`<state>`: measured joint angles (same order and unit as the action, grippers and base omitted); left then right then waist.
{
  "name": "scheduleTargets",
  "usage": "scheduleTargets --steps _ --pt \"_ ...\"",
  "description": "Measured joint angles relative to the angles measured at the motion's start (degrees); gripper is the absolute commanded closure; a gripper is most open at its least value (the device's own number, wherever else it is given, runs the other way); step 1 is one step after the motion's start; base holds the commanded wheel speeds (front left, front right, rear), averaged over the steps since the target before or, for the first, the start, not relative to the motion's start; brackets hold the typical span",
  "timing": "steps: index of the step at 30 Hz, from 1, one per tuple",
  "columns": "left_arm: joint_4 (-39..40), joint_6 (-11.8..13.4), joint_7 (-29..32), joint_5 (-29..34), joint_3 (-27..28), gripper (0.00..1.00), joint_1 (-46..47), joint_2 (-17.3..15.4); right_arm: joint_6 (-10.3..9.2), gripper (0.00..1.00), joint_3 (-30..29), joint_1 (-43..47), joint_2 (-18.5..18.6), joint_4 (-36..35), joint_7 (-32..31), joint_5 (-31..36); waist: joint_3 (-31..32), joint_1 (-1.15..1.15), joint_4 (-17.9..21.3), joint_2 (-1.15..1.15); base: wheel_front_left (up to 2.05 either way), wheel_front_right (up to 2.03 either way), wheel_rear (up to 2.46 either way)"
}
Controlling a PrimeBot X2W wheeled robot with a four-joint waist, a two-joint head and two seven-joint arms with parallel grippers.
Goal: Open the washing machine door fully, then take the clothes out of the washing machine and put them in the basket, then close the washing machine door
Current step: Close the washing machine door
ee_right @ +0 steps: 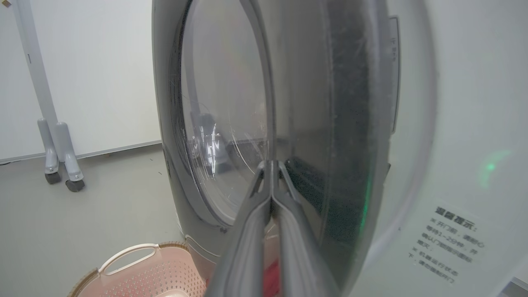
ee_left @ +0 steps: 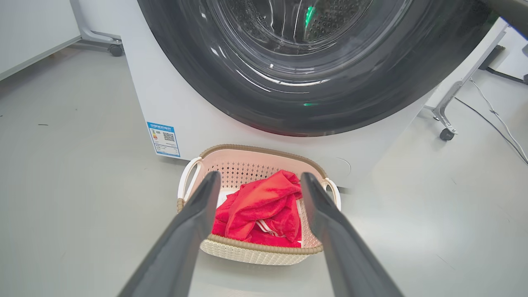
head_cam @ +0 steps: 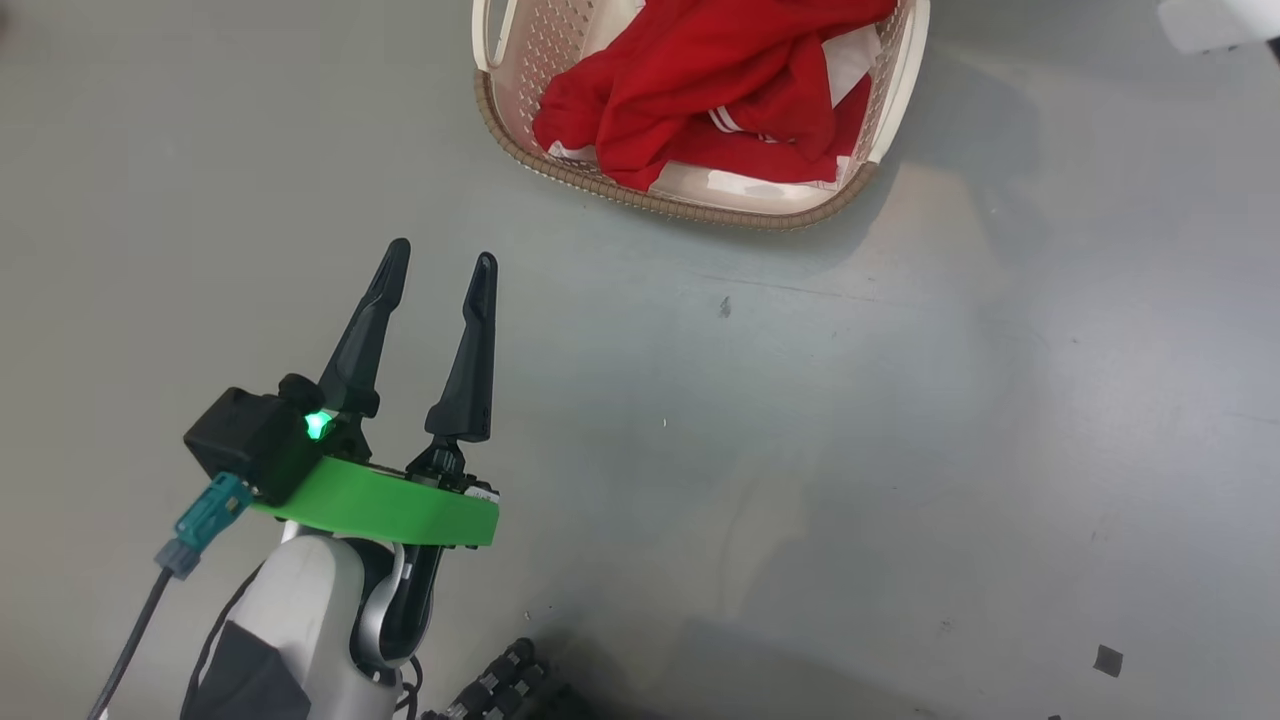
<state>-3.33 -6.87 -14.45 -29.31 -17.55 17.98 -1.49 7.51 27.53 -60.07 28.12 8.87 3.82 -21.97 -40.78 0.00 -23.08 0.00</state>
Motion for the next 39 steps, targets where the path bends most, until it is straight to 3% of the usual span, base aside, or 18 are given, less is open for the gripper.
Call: scheduleTargets --steps 10,21,33,39 --pt "-0.07 0.0 0.0 -1.45 -1.09 0.0 1.1 0.1 0.01 1.0 -1.87 -7.87 0.53 4.43 -1.98 -0.1 -1.88 0.0 -1.59 0.0 0.0 0.0 0.0" --pt "-1.27 0.01 0.0 -2.52 -1.22 0.0 1.16 0.12 -0.13 1.0 -2.56 -9.92 -0.98 8.1 -1.65 0.41 -2.21 0.0 -2.11 0.0 0.0 0.0 0.0" --pt "-2.18 0.02 0.0 -3.03 -0.9 0.0 2.33 0.15 -0.14 1.0 -1.15 -10.28 -2.33 12.69 1.67 0.69 -0.87 0.0 -1.6 0.0 0.0 0.0 0.0" --pt "-3.97 0.02 0.0 -1.64 0.79 0.0 2.41 0.18 -0.6 1.0 0.42 -4.83 -3.64 15.73 5.72 0.66 1.66 0.0 -0.74 0.0 0.0 0.0 0.0"
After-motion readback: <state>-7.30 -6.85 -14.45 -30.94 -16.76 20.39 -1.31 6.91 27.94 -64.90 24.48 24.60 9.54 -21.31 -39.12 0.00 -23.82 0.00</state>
